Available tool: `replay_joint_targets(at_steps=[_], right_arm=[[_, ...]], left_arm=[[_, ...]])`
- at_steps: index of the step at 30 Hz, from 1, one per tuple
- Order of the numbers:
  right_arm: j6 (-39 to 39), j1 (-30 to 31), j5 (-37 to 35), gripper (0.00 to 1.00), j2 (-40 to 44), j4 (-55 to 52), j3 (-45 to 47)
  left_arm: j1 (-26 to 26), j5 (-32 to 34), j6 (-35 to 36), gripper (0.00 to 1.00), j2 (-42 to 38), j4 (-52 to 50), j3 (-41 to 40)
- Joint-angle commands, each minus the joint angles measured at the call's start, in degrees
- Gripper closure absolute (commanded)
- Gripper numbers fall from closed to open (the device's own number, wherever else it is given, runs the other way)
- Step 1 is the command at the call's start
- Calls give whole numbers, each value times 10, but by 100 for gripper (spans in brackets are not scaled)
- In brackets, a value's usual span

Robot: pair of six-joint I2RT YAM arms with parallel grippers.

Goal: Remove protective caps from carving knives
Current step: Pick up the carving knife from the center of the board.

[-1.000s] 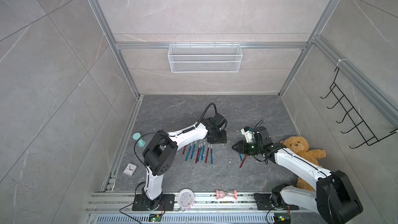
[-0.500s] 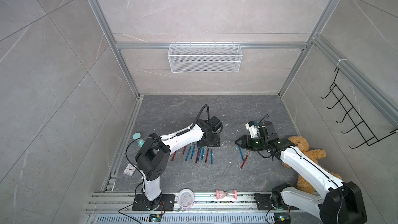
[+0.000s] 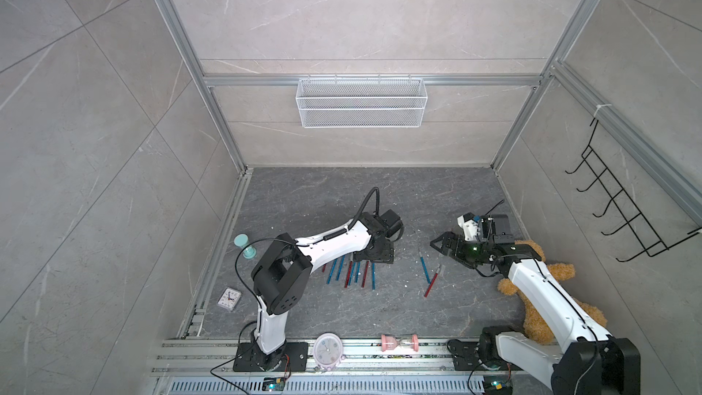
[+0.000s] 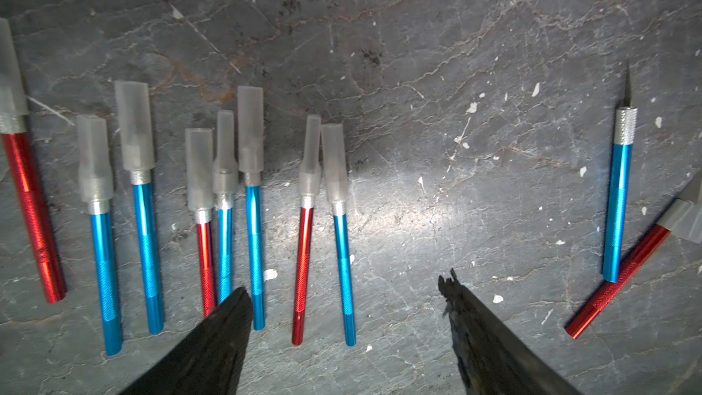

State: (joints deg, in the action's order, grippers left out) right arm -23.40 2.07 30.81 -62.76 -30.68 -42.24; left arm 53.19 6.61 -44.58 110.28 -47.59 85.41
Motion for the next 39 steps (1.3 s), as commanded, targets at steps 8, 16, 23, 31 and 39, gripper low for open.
replay_joint_targets(at_steps=[8,16,23,31,39], right_arm=[[30,-26,10,0,-20,-27,-16],[41,-29,15,1,-28,-24,-13],[50,-30,20,2,-39,-20,-13],[52,-29,27,3,-45,-14,-9],[51,-31,25,4,-35,-11,4]], left_arm=[[19,3,-6,29,51,-16,36],[20,8,-13,46,56,-15,25],[20,8,-26,47,53,-9,-1],[20,-4,-35,53,53,10,-22],[20,-10,-27,62,66,15,-21]])
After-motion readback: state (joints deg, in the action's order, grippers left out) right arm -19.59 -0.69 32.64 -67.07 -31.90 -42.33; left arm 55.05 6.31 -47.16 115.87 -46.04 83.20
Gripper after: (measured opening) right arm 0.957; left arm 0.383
